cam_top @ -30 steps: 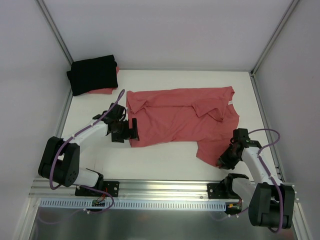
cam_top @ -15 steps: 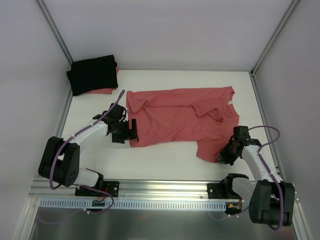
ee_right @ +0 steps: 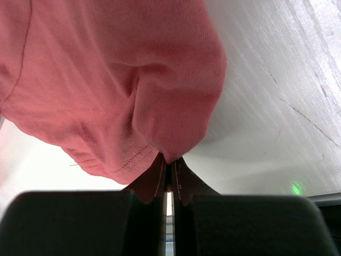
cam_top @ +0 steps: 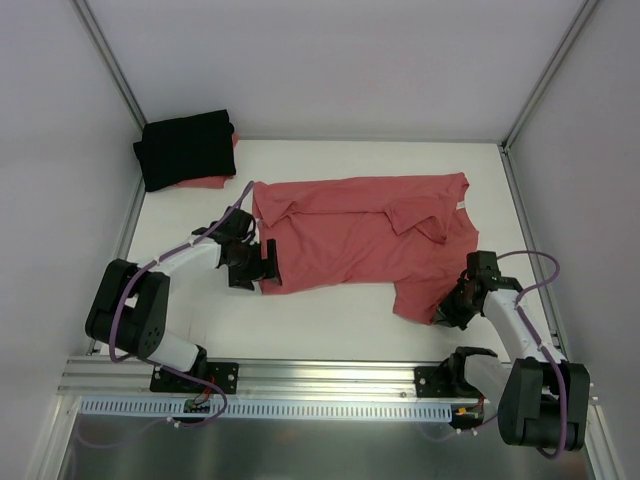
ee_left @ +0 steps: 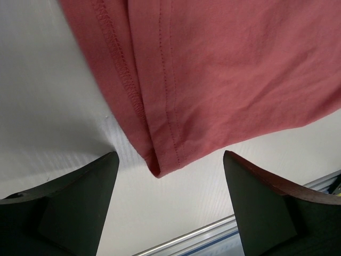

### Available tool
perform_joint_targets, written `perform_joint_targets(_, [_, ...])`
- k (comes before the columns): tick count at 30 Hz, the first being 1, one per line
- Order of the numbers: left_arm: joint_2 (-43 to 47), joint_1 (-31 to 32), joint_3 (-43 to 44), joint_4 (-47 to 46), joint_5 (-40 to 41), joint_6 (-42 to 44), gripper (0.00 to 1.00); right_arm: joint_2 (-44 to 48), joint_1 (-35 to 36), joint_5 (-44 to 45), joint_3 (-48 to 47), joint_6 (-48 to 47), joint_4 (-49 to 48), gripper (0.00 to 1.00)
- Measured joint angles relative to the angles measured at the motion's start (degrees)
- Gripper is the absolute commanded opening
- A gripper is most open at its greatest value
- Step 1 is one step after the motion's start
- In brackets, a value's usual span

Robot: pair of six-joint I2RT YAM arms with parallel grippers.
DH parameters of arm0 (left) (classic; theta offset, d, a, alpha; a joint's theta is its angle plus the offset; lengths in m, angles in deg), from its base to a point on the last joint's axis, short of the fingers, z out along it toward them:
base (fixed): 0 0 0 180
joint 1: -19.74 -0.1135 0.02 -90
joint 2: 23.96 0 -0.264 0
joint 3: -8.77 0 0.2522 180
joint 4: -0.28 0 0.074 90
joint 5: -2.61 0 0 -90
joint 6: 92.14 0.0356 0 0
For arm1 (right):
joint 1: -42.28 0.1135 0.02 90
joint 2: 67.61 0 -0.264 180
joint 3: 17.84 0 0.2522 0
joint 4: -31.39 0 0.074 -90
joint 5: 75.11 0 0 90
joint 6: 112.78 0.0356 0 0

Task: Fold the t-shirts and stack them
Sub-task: Grap the side of the flattened tshirt closest away from the robot with both arms

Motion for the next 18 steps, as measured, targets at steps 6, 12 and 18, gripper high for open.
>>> perform_joint_targets(6, [-1.1,0.0,-0.1,-3.2,-2.5,-1.7,0.67,0.0,0.0,0.0,-0.4,-0.1,0.0,0.00])
perform_joint_targets(12, [-4.6,0.4,-0.2,-6.3,-4.4,-2.7,0.00,0.0,0.0,0.0,-0.7,-0.1,0.1,0.00])
perform_joint_targets(18, [-5.3,0.8,-0.2,-6.3,-5.7,-2.6,0.00,0.0,0.0,0.0,-0.8,-0.1,0.1,0.00])
